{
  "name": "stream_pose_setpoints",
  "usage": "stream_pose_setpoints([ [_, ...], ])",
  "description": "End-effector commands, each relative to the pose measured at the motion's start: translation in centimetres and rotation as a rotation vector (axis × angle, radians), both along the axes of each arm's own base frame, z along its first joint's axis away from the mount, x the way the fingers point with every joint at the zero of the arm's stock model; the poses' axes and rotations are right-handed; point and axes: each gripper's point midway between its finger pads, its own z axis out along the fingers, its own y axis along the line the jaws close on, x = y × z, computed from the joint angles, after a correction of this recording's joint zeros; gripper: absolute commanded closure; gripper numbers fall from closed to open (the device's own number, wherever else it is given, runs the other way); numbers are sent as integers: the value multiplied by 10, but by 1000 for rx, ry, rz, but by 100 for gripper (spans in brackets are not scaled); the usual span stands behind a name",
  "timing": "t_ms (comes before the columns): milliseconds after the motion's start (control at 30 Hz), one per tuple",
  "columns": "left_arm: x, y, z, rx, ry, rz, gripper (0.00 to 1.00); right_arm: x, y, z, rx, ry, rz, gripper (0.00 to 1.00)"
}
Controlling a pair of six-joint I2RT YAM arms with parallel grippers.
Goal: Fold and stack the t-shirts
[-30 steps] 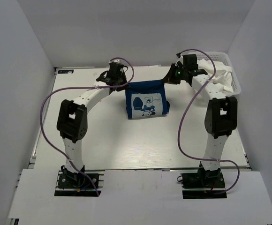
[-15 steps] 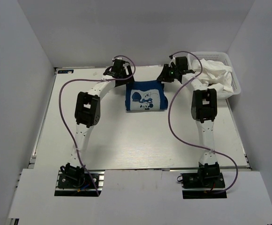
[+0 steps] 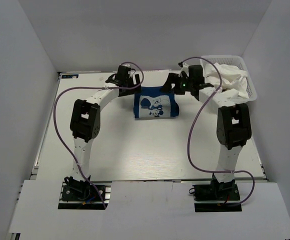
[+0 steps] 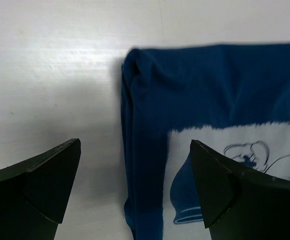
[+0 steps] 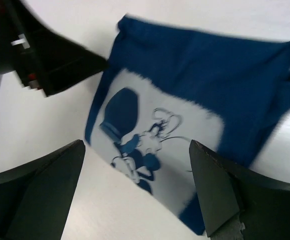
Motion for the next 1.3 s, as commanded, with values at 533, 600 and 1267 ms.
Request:
stream_pose_setpoints([
  [533,-49,-27,-41,-107,128,-150,28,-47,14,-91,88,237,34,9],
  [600,-50,-29,-53,-115,148,-150,34,-50,14,-69,96,179,50,9],
  [1267,-16,121,-6,556,8,-69,100,-162,-49,-6,26,-64,-87,9],
])
